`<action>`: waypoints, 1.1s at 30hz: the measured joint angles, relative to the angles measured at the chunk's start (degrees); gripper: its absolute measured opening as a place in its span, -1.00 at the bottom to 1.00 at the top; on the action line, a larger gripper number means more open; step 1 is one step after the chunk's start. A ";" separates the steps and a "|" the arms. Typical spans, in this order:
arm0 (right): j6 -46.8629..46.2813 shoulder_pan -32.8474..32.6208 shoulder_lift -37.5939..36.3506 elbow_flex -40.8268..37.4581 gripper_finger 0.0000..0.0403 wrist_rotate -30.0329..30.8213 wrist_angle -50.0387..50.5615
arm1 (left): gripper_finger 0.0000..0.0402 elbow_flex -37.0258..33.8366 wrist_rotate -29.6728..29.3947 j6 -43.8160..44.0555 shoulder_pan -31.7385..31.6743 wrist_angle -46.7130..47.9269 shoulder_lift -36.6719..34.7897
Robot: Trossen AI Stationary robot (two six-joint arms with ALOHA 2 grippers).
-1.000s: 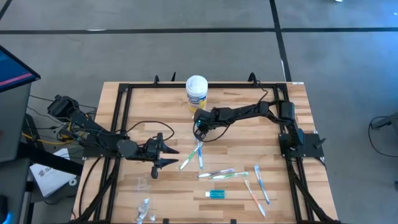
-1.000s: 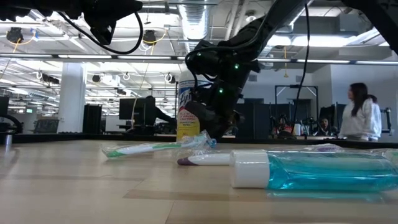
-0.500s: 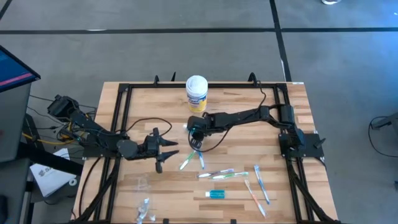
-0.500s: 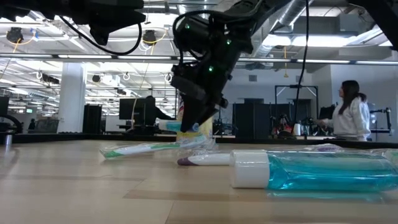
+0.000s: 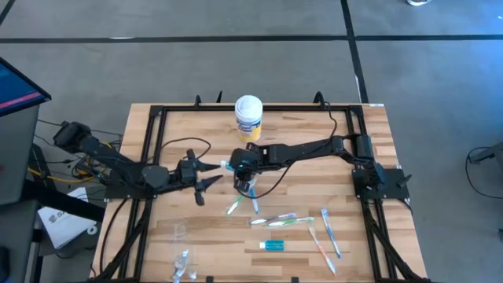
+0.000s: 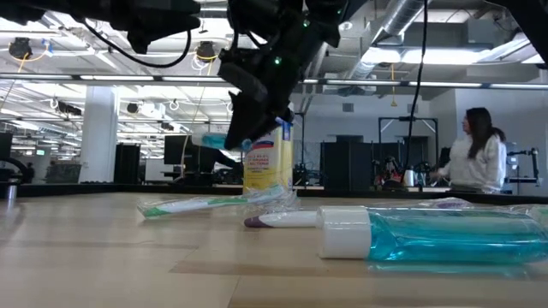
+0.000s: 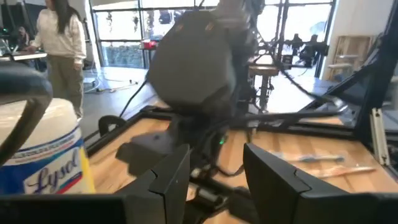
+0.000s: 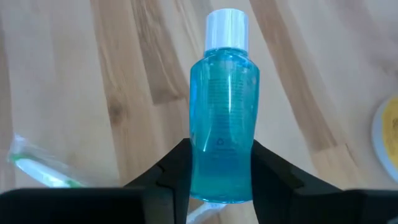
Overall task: Pick & Place toothbrushing station
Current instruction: Put the top blue mouthwash into the transparent organizer
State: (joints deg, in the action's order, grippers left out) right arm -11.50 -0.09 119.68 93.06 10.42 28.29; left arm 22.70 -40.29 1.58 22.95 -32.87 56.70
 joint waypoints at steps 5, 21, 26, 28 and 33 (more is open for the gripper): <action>1.48 -0.39 -0.04 1.96 -0.41 0.01 0.04 | -0.28 -2.33 2.33 0.18 -2.87 2.31 -4.86; 5.10 -1.60 -0.11 8.31 -0.41 -0.03 -1.16 | -0.28 -18.06 8.90 2.89 -6.94 -3.57 -23.96; 6.78 -2.22 -0.14 11.13 -0.41 -0.08 -1.50 | -0.28 -19.10 9.17 2.37 -6.92 -4.52 -24.83; 7.26 -2.56 -0.15 11.88 -0.41 -0.08 -1.49 | -0.28 -19.11 9.18 1.71 -6.92 -5.08 -24.84; 7.65 -2.59 -0.15 12.87 -0.41 -0.19 -1.32 | -0.28 -19.15 10.57 1.65 -6.92 -6.23 -24.82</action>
State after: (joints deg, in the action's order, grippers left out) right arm -3.86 -2.68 119.52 105.93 10.24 26.98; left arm 3.55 -29.72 3.22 16.03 -39.10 31.87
